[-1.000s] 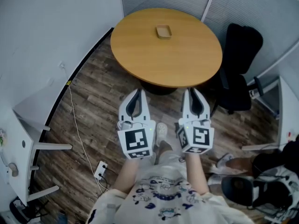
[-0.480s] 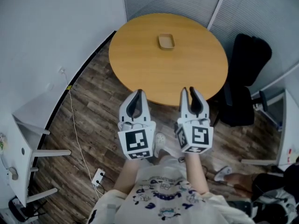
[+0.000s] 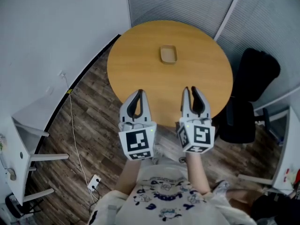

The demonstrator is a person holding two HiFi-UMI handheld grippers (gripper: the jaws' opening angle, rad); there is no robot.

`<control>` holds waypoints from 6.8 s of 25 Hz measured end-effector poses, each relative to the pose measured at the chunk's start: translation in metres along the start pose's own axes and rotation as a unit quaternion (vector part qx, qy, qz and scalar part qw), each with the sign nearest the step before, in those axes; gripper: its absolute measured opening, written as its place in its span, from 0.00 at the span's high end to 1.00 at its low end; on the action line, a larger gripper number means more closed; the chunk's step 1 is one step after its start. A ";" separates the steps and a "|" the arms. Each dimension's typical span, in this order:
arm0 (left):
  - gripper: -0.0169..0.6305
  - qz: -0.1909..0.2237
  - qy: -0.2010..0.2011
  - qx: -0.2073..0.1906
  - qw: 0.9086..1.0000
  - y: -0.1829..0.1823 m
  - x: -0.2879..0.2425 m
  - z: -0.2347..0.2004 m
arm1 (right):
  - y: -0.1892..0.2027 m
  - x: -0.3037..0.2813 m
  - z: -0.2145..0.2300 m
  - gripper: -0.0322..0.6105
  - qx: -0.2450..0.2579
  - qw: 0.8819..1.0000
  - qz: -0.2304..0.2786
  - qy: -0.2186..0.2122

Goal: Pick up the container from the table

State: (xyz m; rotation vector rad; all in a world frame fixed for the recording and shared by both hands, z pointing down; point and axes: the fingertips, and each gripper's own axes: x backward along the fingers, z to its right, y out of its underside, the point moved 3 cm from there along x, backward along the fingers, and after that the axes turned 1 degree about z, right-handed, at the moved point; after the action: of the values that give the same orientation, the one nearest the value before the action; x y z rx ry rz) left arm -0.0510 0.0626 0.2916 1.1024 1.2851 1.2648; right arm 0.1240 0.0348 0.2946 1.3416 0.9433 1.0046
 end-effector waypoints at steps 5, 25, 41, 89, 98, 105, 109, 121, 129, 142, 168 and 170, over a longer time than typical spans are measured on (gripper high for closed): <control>0.97 -0.008 -0.008 0.004 1.000 0.004 -0.026 0.001 | 0.009 -0.026 0.015 0.86 -0.006 1.000 -0.010 -0.002; 0.97 -0.042 0.017 0.009 0.999 0.027 -0.147 -0.029 | 0.044 -0.141 0.041 0.86 -0.019 0.998 -0.051 0.032; 0.97 -0.089 0.061 0.022 0.994 0.059 -0.255 -0.054 | 0.080 -0.232 0.065 0.86 -0.017 0.991 -0.104 0.080; 0.97 -0.276 0.068 0.042 0.958 0.224 -0.360 -0.020 | 0.267 -0.310 0.136 0.86 -0.046 0.952 -0.294 0.075; 0.97 -0.294 0.063 0.049 0.952 0.240 -0.364 -0.018 | 0.286 -0.310 0.141 0.86 -0.057 0.943 -0.318 0.079; 0.97 -0.301 0.063 0.053 0.950 0.246 -0.363 -0.015 | 0.289 -0.310 0.141 0.91 -0.068 0.942 -0.317 0.087; 0.97 -0.300 0.062 0.054 0.950 0.245 -0.361 -0.016 | 0.289 -0.310 0.141 0.92 -0.079 0.941 -0.313 0.097; 0.97 -0.268 0.051 0.049 0.961 0.213 -0.353 -0.030 | 0.250 -0.305 0.139 0.93 -0.098 0.951 -0.272 0.114; 0.97 -0.211 0.049 0.042 0.975 0.163 -0.346 -0.037 | 0.193 -0.295 0.132 0.92 -0.091 0.966 -0.212 0.118; 0.97 -0.116 0.056 0.032 0.991 0.077 -0.314 -0.039 | 0.103 -0.259 0.113 0.92 -0.071 0.982 -0.130 0.116; 0.97 -0.007 0.059 0.021 0.998 -0.016 -0.277 -0.035 | 0.004 -0.230 0.094 0.93 -0.061 0.992 -0.013 0.109; 0.97 -0.004 0.059 0.020 0.998 -0.018 -0.275 -0.033 | 0.001 -0.229 0.096 0.93 -0.061 0.992 -0.009 0.108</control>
State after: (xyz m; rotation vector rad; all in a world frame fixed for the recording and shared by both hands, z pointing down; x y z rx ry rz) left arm -0.0547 -0.2152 0.2856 1.0623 1.4069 1.3197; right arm 0.1443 -0.2124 0.2911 1.1360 1.0364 1.1922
